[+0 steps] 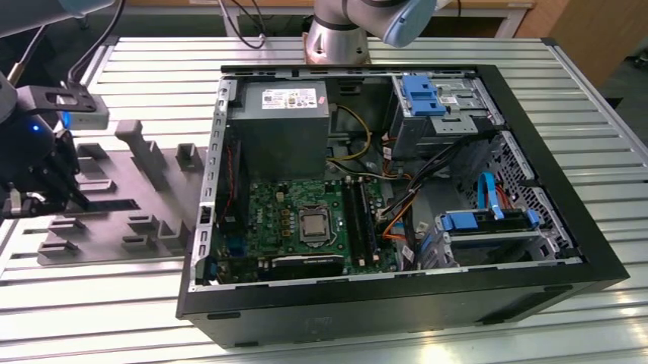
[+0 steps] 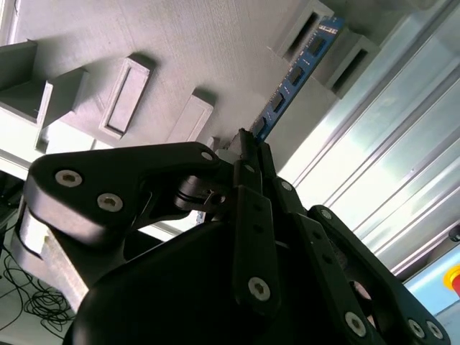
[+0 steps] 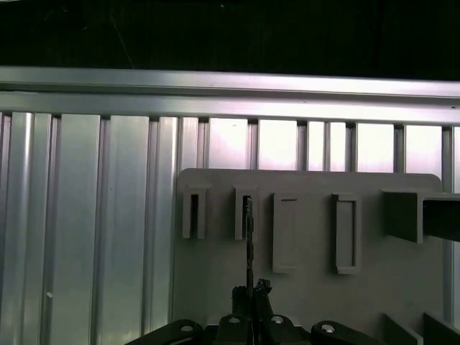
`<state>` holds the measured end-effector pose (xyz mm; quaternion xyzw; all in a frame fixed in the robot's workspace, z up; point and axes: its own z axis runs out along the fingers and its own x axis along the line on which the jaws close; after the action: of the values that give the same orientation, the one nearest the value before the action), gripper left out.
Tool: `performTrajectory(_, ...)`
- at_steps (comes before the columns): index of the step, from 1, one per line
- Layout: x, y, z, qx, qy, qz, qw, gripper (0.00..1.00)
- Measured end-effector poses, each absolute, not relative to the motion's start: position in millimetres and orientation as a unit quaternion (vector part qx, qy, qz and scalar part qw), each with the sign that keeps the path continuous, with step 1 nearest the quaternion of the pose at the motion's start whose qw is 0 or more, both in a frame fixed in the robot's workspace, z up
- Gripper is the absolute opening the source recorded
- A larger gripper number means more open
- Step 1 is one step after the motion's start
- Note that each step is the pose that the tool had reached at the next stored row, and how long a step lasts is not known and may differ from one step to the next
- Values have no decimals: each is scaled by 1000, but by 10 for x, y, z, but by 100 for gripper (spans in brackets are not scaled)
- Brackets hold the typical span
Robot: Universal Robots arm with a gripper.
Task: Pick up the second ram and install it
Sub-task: 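Pick up the second ram and move it above second insertion slot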
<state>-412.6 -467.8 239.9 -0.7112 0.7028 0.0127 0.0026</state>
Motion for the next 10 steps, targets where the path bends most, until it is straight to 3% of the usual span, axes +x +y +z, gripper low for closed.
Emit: performTrajectory(10,-4127,-4678,2457,-711,703,13,3,14)
